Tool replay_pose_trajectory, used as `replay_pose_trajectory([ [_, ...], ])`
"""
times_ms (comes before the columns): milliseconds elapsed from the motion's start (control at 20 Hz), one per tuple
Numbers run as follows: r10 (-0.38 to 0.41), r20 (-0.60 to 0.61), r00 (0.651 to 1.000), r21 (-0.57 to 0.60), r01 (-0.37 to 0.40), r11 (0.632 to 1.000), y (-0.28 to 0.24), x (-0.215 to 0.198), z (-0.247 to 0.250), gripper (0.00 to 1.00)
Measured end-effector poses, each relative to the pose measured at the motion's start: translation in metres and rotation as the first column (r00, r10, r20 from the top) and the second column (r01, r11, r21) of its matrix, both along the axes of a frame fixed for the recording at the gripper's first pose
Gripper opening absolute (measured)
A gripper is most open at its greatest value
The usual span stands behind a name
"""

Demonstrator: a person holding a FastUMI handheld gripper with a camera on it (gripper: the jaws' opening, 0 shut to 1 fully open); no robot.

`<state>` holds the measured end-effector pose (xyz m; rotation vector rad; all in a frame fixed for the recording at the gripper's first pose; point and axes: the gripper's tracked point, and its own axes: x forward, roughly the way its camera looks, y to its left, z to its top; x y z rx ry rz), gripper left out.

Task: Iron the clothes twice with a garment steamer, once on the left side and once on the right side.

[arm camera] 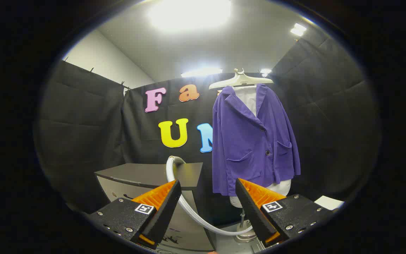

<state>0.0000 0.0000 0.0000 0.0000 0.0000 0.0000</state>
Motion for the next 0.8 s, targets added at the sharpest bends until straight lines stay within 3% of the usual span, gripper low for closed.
replay_pose_trajectory([
  [800, 0.031, 0.049, 0.998, 0.009, -0.032, 0.999, 0.032, -0.013, 0.017, 0.95],
])
